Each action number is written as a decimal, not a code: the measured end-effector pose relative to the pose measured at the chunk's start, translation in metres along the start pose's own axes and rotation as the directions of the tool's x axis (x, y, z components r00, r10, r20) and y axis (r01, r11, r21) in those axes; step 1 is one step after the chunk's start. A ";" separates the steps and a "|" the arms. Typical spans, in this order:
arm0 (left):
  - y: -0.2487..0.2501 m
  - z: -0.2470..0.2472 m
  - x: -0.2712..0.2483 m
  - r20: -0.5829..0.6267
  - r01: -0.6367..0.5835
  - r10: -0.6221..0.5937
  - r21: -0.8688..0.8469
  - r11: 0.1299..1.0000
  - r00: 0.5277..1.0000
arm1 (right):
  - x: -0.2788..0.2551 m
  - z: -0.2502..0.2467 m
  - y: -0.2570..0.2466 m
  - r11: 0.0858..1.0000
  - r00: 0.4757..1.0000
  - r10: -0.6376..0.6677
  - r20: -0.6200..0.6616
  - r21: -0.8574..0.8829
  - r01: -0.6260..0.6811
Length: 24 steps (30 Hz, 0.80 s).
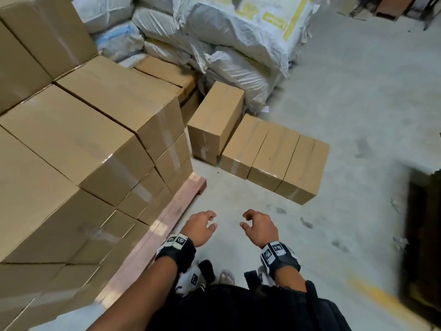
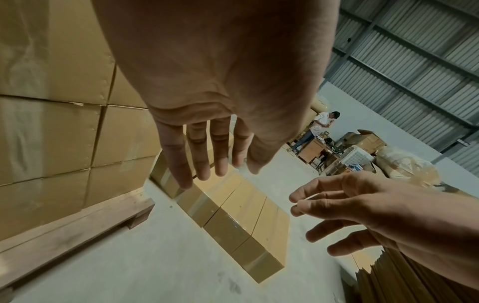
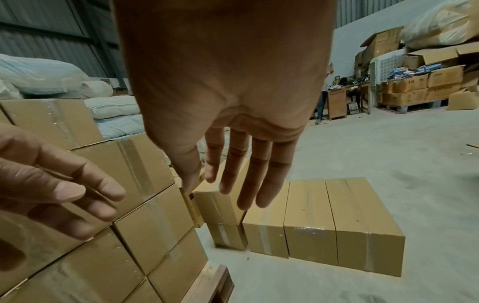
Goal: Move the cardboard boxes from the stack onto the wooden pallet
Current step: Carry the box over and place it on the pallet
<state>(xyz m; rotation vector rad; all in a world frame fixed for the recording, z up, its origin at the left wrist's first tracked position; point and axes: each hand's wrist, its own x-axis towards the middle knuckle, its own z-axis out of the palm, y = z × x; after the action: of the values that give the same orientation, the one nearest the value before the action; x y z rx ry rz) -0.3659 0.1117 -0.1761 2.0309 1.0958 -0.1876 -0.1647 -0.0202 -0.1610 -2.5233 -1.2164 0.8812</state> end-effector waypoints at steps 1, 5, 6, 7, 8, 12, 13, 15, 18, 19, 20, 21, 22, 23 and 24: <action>0.004 -0.002 0.006 0.005 -0.005 0.005 0.010 1.000 1.000 | 0.006 -0.003 0.003 1.000 1.000 0.000 0.004 0.009 0.000; 0.016 -0.024 0.049 0.003 -0.023 0.023 0.054 0.998 1.000 | 0.045 -0.018 0.002 1.000 1.000 0.009 0.005 0.011 -0.009; 0.018 -0.030 0.062 0.012 -0.039 0.039 0.073 0.997 0.999 | 0.057 -0.022 0.000 1.000 1.000 0.009 0.008 0.008 -0.009; 0.020 -0.038 0.077 0.014 -0.054 0.053 0.091 0.994 0.998 | 0.071 -0.026 -0.001 1.000 1.000 0.011 0.007 0.005 -0.011; 0.022 -0.046 0.093 0.018 -0.063 0.062 0.102 0.993 0.998 | 0.085 -0.031 -0.003 1.000 1.000 0.018 0.004 0.004 -0.018; 0.023 -0.078 0.165 0.055 -0.066 0.061 0.093 0.993 0.997 | 0.149 -0.049 -0.013 0.999 0.999 0.032 -0.008 0.004 -0.032; 0.022 -0.087 0.185 0.068 -0.071 0.065 0.092 0.993 0.996 | 0.166 -0.054 -0.016 0.999 0.999 0.039 -0.008 0.007 -0.039; 0.022 -0.105 0.225 0.083 -0.088 0.079 0.115 0.989 0.993 | 0.198 -0.064 -0.023 0.998 0.998 0.058 0.005 -0.004 -0.058; 0.026 -0.137 0.276 0.090 -0.088 0.077 0.119 0.989 0.993 | 0.242 -0.082 -0.037 0.996 0.995 0.090 0.031 -0.027 -0.089; 0.029 -0.147 0.293 0.097 -0.094 0.083 0.117 0.989 0.992 | 0.256 -0.089 -0.041 0.995 0.995 0.093 0.036 -0.036 -0.092; 0.031 -0.157 0.310 0.104 -0.103 0.091 0.113 0.988 0.990 | 0.272 -0.095 -0.047 0.994 0.995 0.095 0.041 -0.052 -0.092; 0.034 -0.167 0.324 0.104 -0.112 0.100 0.108 0.988 0.989 | 0.285 -0.102 -0.051 0.994 0.994 0.094 0.047 -0.060 -0.091; 0.036 -0.175 0.337 0.099 -0.121 0.111 0.103 0.987 0.989 | 0.297 -0.108 -0.055 0.994 0.994 0.092 0.054 -0.069 -0.088; 0.037 -0.186 0.357 0.093 -0.122 0.112 0.104 0.987 0.989 | 0.318 -0.113 -0.060 0.994 0.994 0.086 0.062 -0.076 -0.082; 0.038 -0.196 0.374 0.089 -0.121 0.112 0.105 0.987 0.990 | 0.335 -0.118 -0.064 0.993 0.994 0.083 0.076 -0.086 -0.077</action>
<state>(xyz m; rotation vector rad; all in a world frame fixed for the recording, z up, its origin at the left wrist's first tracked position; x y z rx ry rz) -0.1528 0.4770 -0.1983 2.1590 0.9303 -0.2747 0.0262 0.2853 -0.1825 -2.6426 -1.2065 0.9780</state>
